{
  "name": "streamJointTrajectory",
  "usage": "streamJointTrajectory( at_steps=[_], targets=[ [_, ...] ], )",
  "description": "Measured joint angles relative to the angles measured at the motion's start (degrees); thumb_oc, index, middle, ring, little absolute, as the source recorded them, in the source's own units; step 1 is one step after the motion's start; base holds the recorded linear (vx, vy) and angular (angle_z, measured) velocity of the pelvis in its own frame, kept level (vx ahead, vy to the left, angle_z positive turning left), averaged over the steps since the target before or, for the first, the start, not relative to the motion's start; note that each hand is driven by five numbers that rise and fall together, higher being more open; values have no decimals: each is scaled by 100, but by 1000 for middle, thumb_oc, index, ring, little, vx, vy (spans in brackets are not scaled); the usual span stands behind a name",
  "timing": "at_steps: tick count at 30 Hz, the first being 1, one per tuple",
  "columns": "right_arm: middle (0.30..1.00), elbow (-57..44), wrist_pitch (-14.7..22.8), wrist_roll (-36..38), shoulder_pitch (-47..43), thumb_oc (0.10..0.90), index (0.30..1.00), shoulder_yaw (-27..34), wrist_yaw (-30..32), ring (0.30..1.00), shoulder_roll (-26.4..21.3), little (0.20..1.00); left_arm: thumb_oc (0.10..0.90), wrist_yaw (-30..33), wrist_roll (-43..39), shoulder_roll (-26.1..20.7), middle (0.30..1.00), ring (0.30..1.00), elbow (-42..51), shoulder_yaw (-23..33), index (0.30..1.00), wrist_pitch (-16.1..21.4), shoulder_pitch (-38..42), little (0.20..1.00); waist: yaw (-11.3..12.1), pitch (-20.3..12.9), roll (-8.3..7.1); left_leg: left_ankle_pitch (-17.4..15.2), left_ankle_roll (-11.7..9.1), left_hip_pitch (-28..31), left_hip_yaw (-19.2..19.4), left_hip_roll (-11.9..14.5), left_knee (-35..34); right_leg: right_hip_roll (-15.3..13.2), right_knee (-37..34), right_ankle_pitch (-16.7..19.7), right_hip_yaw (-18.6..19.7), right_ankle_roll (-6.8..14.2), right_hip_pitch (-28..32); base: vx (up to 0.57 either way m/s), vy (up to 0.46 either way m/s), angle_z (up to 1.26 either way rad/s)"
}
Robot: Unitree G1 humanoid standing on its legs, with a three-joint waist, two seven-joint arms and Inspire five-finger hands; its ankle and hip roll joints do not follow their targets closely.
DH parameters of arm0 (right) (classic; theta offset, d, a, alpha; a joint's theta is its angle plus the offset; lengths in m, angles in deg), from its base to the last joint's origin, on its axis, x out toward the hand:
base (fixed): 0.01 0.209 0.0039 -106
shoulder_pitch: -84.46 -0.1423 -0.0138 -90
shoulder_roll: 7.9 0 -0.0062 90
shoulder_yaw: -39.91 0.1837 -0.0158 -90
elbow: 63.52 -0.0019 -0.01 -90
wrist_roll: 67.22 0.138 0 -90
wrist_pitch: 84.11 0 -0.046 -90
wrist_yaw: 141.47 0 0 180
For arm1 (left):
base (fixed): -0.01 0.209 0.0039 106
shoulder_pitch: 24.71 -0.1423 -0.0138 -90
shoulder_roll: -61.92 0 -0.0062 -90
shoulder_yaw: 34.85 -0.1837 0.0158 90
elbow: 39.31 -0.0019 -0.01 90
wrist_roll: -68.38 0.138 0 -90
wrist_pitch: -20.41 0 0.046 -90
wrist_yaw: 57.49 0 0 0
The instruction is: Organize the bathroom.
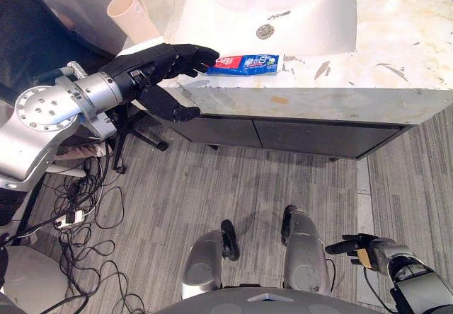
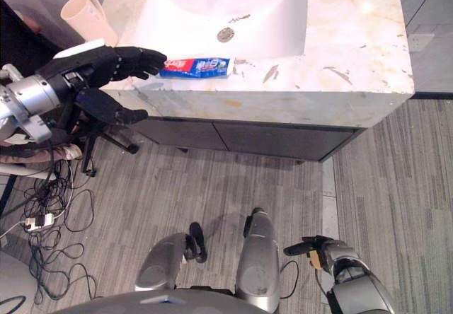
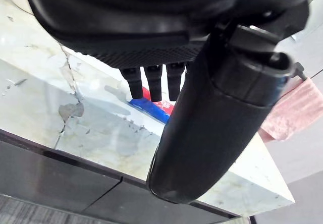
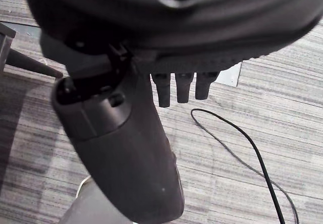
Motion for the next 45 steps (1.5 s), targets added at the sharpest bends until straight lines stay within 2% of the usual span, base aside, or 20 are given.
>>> streamJointTrajectory(
  at_steps=[13, 17, 27, 32, 45],
  targets=[
    [900, 36, -156, -10, 8, 800, 900, -1, -196, 900, 11, 900, 800, -17, 517, -6, 900, 900, -213, -13, 900, -29, 27, 900, 58, -45, 65, 0, 3, -6, 1, 6, 89, 0, 14, 4, 35, 7, 10, 15, -13, -1],
    [900, 49, -247, -41, 23, 800, 900, -7, -258, 900, 10, 900, 800, -19, 754, -63, 900, 900, -582, -286, 900, -29, 383, 900, 48, -53, 77, 1, 4, -7, 8, 3, 75, -1, 13, 4, 42, 7, 0, 0, 0, 0],
    [900, 49, -345, -53, 4, 800, 900, -9, -283, 900, 7, 900, 800, 18, 932, -93, 900, 900, -833, -864, 900, -20, 895, 900, -96, -58, 86, 12, 19, 9, 69, -5, -61, 1, 6, 4, 57, 7, -70, 5, -4, -2],
    [900, 79, -370, -56, -10, 800, 900, -27, -286, 900, 0, 900, 800, 42, 940, -92, 900, 900, -1173, -1268, 900, -5, 1481, 900, -178, -57, 85, 19, 30, 2, 84, 7, -112, 33, -4, 5, 74, 7, -110, 0, -5, -1],
    [900, 79, -382, -73, -8, 800, 900, -32, -298, 900, 6, 900, 800, 406, 1195, -84, 900, 900, -1485, -1571, 900, 119, 1829, 900, -236, -45, 83, 20, 30, 8, 101, 12, -120, 81, -22, 5, 135, 7, -116, 10, -10, -1]
  ],
)
